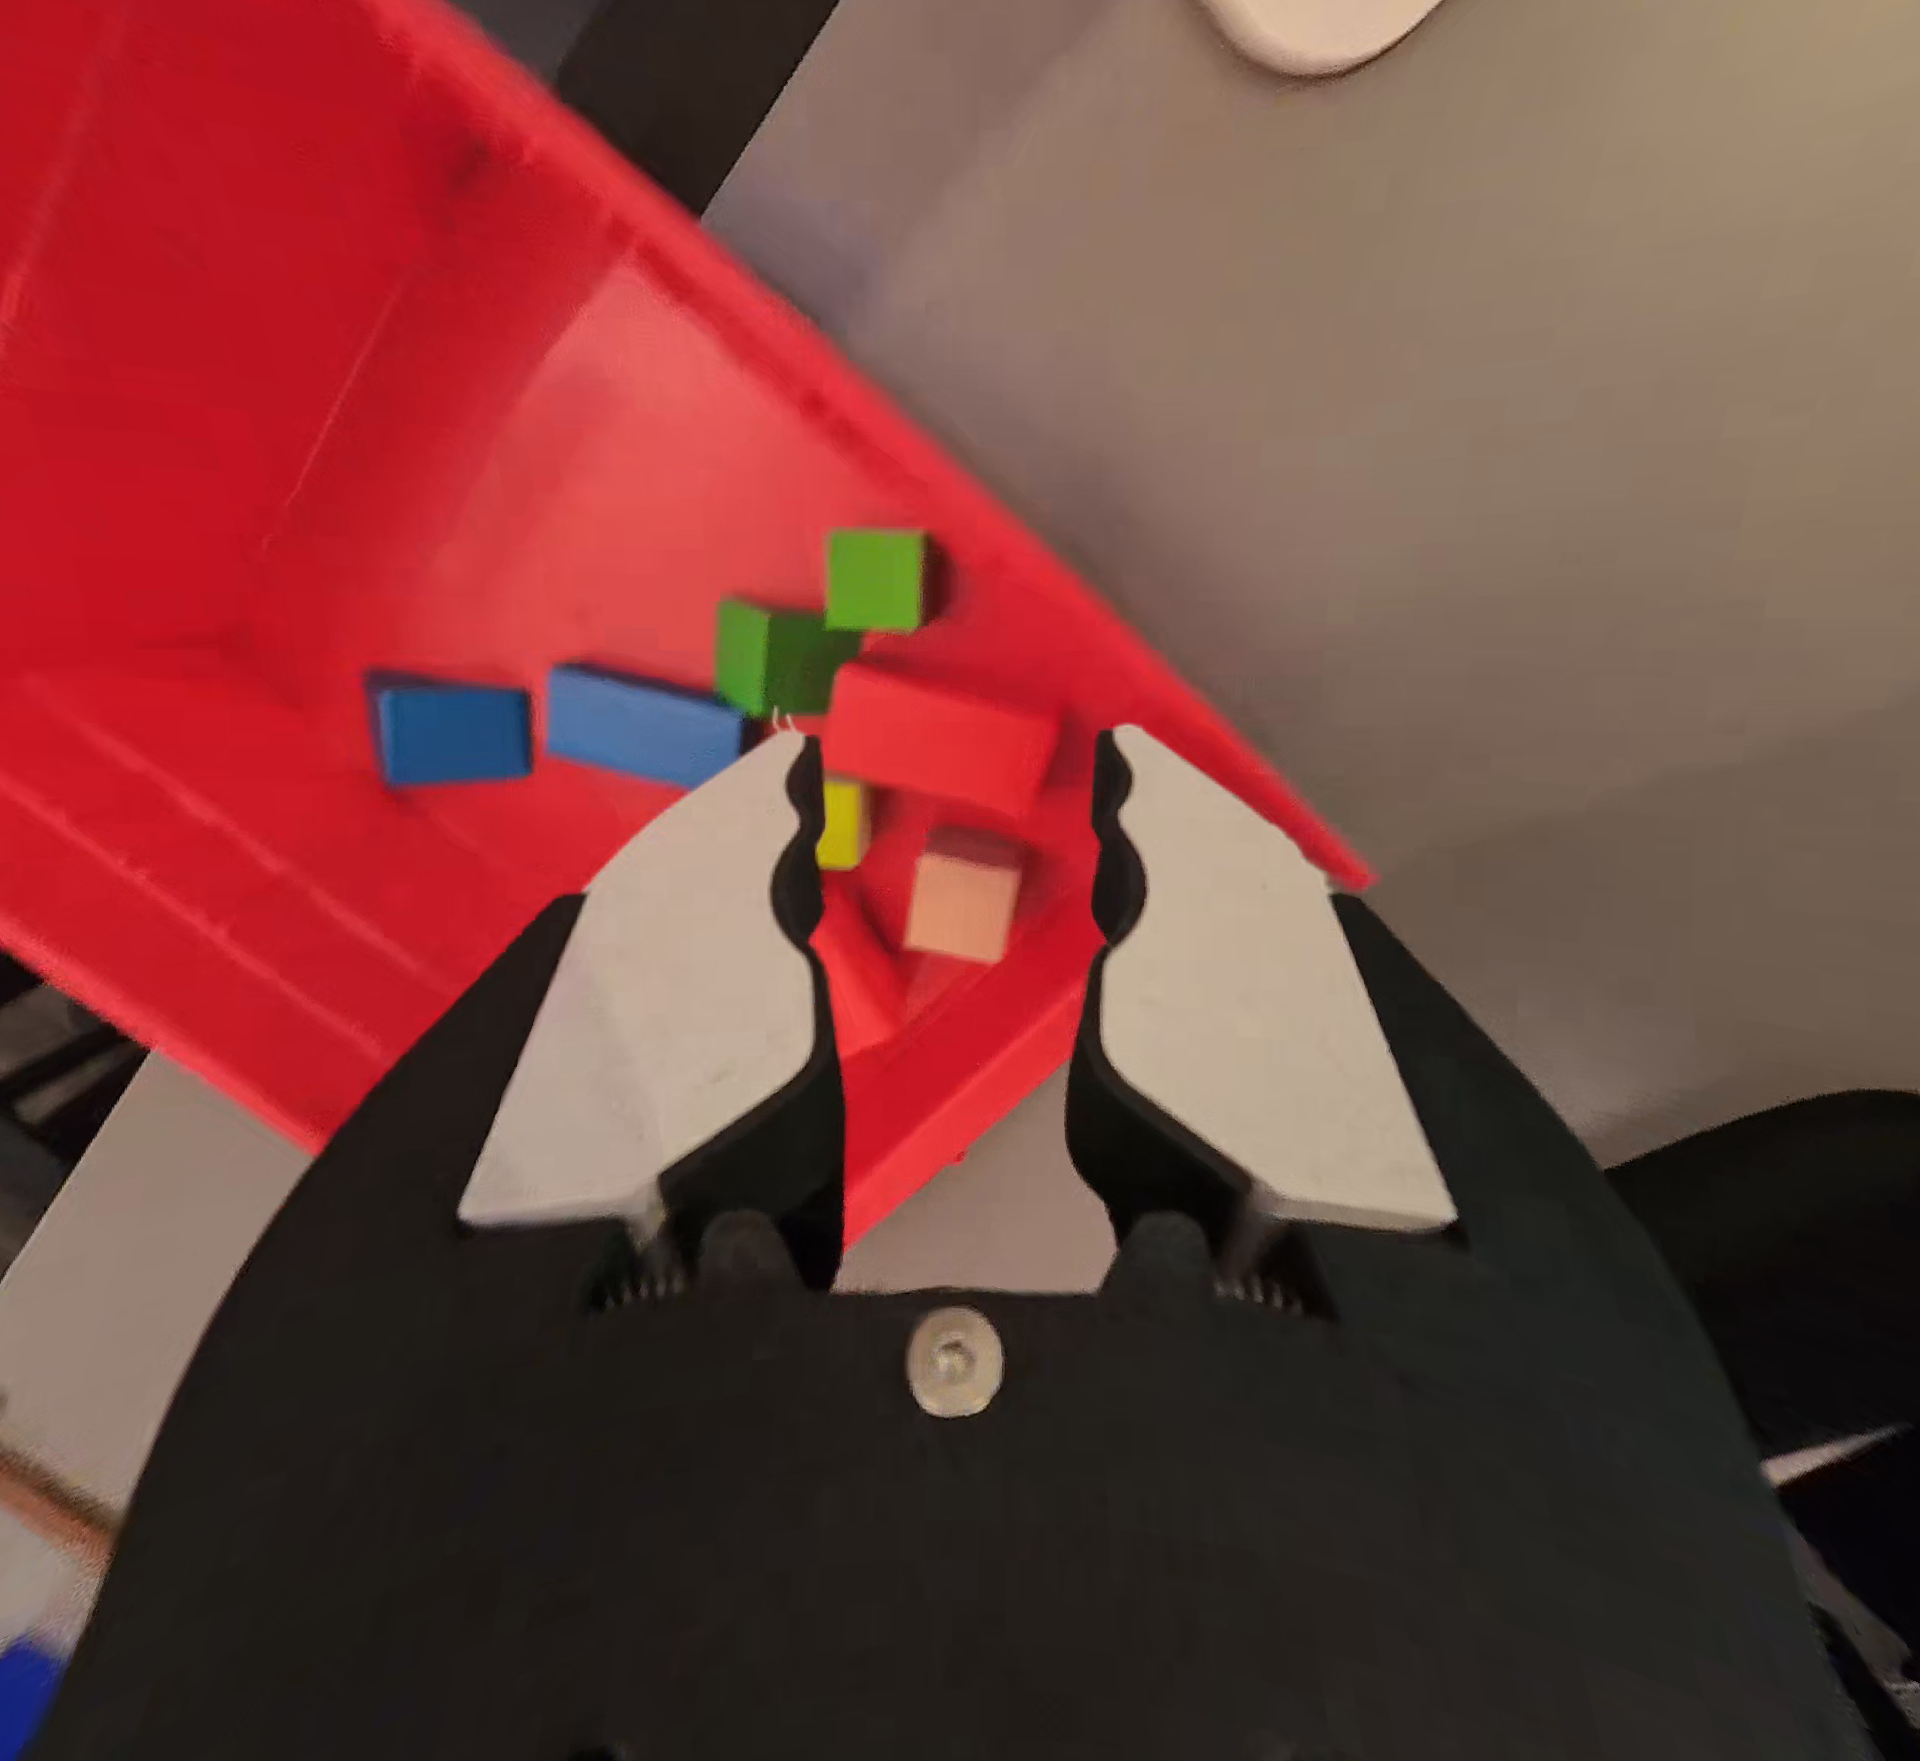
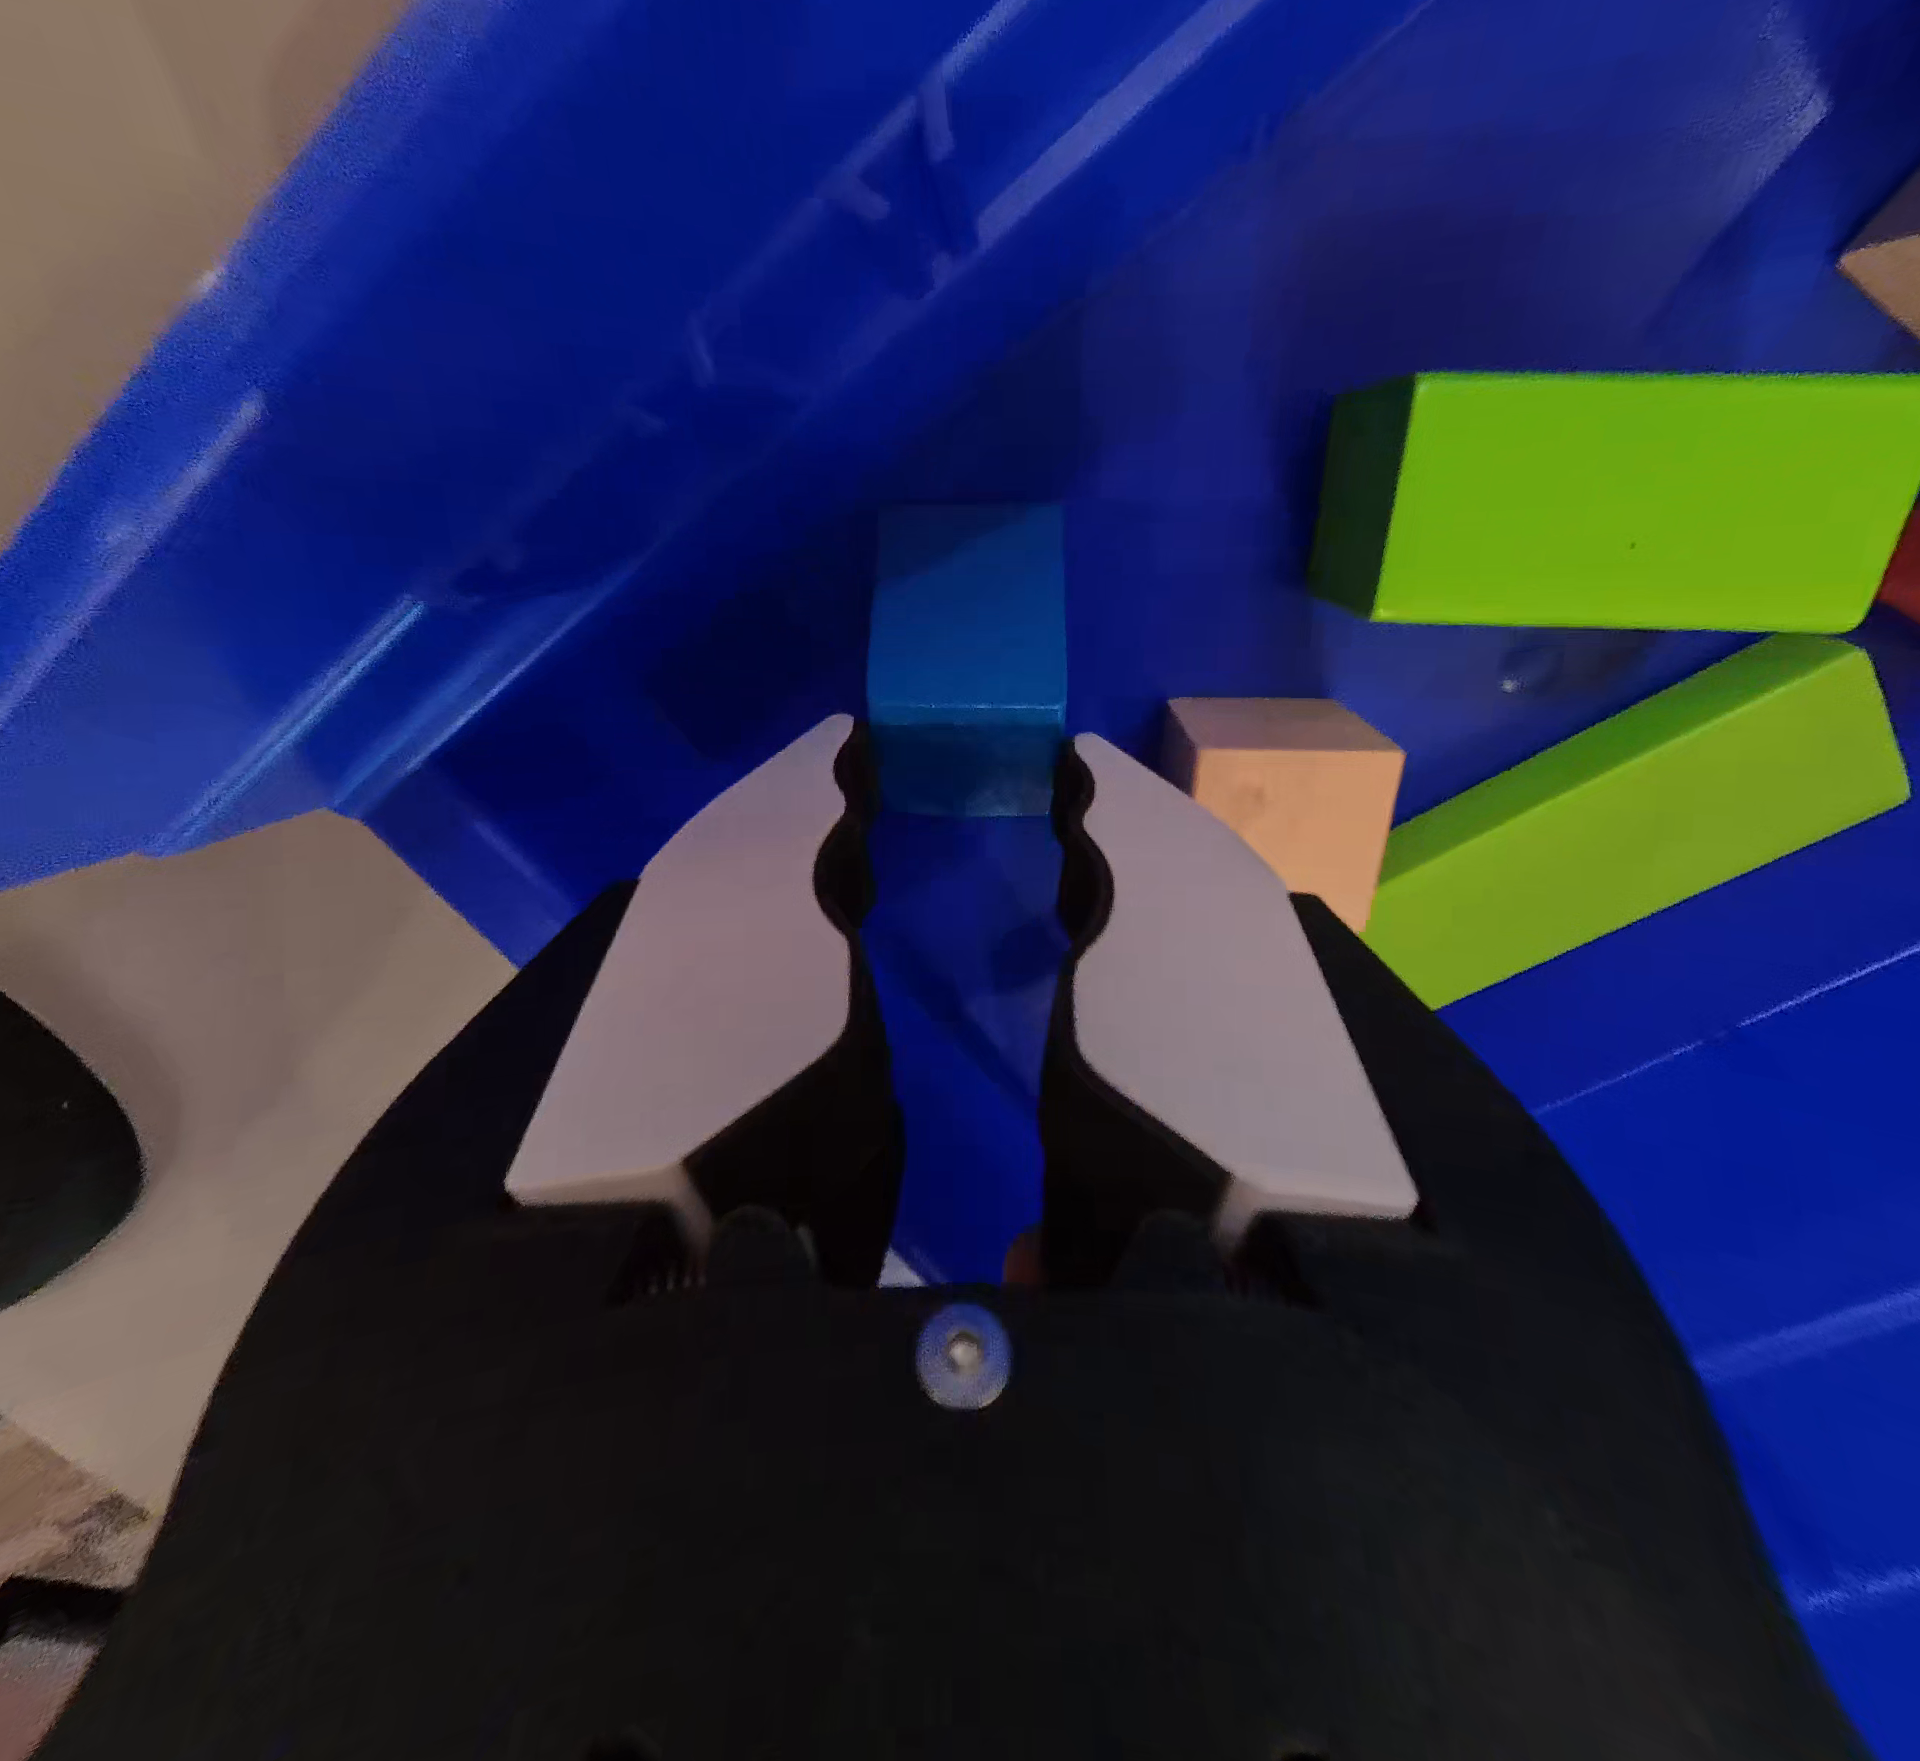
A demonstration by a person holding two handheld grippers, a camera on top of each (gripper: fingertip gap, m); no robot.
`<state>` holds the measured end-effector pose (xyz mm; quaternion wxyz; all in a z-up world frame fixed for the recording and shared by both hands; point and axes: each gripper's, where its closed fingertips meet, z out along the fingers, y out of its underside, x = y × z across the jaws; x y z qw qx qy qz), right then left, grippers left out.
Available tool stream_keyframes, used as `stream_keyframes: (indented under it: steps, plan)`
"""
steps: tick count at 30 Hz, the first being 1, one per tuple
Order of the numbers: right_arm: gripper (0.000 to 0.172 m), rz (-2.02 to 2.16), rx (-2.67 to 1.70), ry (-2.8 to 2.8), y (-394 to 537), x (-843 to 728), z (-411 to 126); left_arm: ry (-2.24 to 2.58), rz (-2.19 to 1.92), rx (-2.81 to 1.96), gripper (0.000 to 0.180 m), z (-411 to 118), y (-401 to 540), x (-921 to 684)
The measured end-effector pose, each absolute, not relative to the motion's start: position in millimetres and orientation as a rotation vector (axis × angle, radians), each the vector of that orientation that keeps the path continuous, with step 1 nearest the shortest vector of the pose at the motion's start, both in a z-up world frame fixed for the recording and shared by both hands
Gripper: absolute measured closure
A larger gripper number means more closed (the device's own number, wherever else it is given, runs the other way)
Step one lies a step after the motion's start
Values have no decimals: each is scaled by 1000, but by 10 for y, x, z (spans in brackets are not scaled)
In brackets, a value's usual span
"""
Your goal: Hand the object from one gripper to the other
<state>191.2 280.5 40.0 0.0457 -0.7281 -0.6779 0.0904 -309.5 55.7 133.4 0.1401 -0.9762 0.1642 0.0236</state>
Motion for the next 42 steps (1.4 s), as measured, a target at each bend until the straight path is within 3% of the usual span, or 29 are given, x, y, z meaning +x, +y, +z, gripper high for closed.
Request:
stream_keyframes:
  steps: [1, 7, 15, 18, 24, 31, 38, 42]
  plan:
    - [140, 269, -2222, -2071, 2810, 1902, 401, 470, 120, -2851, 130, 1278, 524, -3225]
    - [135, 259, -2252, -2079, 2786, 1867, 395, 616, 134, -2886, 124, 929, 574, -3474]
    - [132, 260, -2217, -2027, 2737, 1886, 578, 582, 187, -2953, 136, 751, 689, -3825]
    - [134, 246, -2202, -2014, 2735, 1915, 636, 548, 221, -2936, 133, 829, 727, -4063]
    - [134, 273, -2187, -2005, 2709, 1864, 650, 833, 252, -2994, 106, 569, 665, -4147]
    - [135, 289, -2168, -2003, 2688, 1826, 676, 863, 100, -3072, 112, 291, 657, -4150]
    - [134, 308, -2132, -1949, 2699, 1813, 855, 754, 109, -3035, 113, 369, 673, -4178]
    - [126, 386, -2011, -1841, 2614, 1782, 1372, 634, 124, -2844, 113, 907, 745, -4027]
